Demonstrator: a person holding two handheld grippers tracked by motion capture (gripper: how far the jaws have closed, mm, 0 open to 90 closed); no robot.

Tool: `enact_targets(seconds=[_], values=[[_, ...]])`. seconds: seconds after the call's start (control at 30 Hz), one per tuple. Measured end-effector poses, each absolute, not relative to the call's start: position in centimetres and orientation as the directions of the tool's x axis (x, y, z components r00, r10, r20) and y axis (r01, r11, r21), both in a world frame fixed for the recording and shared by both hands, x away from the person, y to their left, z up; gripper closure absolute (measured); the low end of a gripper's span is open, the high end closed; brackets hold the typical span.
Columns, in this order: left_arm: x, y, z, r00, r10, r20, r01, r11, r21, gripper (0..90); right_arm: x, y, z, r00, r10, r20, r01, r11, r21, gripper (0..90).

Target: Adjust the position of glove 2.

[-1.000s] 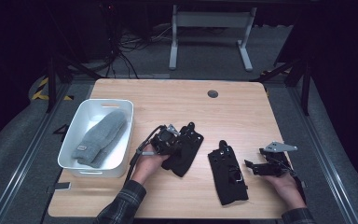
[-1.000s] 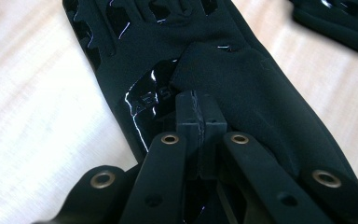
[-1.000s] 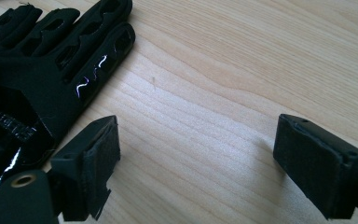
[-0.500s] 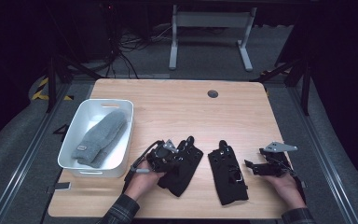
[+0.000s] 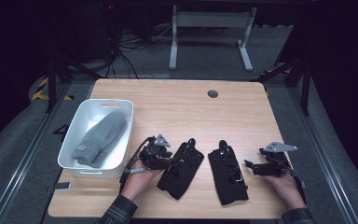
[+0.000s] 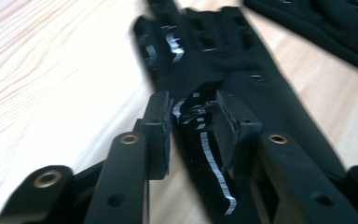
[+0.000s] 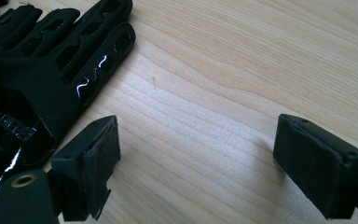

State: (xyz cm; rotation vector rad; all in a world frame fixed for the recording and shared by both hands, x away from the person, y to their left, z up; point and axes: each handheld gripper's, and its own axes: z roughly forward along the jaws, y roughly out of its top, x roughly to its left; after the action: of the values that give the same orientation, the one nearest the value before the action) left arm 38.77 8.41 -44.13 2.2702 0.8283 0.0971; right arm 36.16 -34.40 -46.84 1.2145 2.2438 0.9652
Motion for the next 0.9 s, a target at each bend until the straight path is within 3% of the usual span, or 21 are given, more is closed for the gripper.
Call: enact_targets(seconds=[0.4,0.63,0.9], values=[[39.9,7.9,-45.6,0.78,0.594,-0.196,0.563,-0.53,0.634,64.2,36.2,-34.4,-46.8,-0.536,0.844,-0.029,0.559,0.38,0.737,15.1],[39.6,7.4,-45.9,0.79,0.595,-0.15,0.538,-0.555,0.635,64.2,36.2,-34.4,-46.8,-0.536,0.844,-0.029,0.559,0.381,0.736,15.1],[39.4,7.1,-45.9,0.802,0.577,-0.157,0.531,-0.566,0.631,80.3,36.2,-34.4,-46.8,-0.536,0.843,-0.03,0.559,0.381,0.737,15.1]])
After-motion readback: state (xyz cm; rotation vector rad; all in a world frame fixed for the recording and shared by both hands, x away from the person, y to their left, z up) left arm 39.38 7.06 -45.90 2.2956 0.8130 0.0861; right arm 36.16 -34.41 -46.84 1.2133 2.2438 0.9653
